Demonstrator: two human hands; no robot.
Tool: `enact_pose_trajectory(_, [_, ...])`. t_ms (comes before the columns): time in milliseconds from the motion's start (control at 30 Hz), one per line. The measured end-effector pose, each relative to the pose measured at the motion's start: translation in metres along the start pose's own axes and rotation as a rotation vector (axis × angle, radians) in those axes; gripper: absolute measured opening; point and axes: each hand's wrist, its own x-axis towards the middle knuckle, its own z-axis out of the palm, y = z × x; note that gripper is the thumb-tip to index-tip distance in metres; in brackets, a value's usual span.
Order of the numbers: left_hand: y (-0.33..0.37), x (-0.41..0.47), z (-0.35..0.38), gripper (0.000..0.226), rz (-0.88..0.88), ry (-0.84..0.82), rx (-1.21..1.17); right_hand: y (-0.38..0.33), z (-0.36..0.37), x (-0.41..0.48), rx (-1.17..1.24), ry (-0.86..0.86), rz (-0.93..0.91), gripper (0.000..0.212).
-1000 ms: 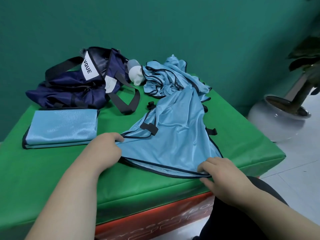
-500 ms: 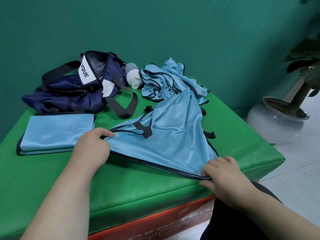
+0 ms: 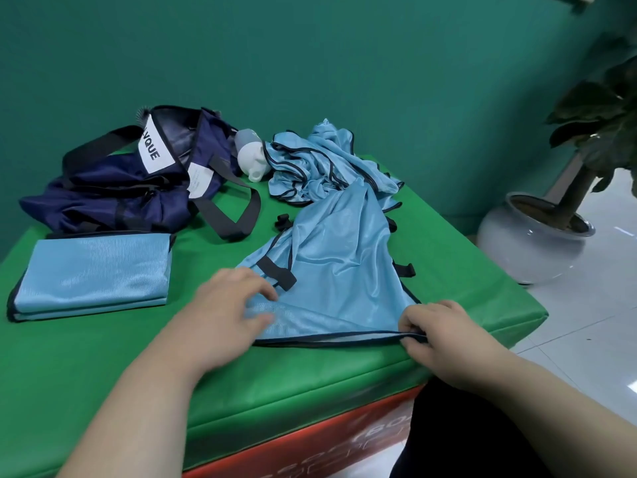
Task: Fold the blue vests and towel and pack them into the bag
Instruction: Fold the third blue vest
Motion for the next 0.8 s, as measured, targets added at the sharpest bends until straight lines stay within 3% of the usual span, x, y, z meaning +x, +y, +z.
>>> enact_pose_trajectory(67, [0.012, 0.0, 0.011, 0.045, 0.052, -0.154, 0.043, -0.001, -0.001, -0.001, 0.04, 0.007, 0.013, 0.029])
enact_pose_trajectory(167, [0.018, 0.002, 0.031, 0.055, 0.029, -0.252, 0.194, -0.003, -0.006, -0.002, 0.156, 0.026, 0.079, 0.025])
enact_pose_trajectory(433, [0.022, 0.006, 0.059, 0.036, -0.027, -0.08, 0.3, -0.009, -0.021, 0.008, 0.407, 0.168, 0.191, 0.017])
enact_pose_trajectory(567, [0.025, 0.006, 0.064, 0.012, -0.023, -0.029, 0.318, -0.012, -0.026, 0.01, 0.421, 0.203, 0.2, 0.023])
enact_pose_trajectory(800, [0.021, 0.006, 0.041, 0.026, -0.097, 0.046, 0.208, -0.005, -0.038, 0.008, 0.387, 0.198, 0.209, 0.02])
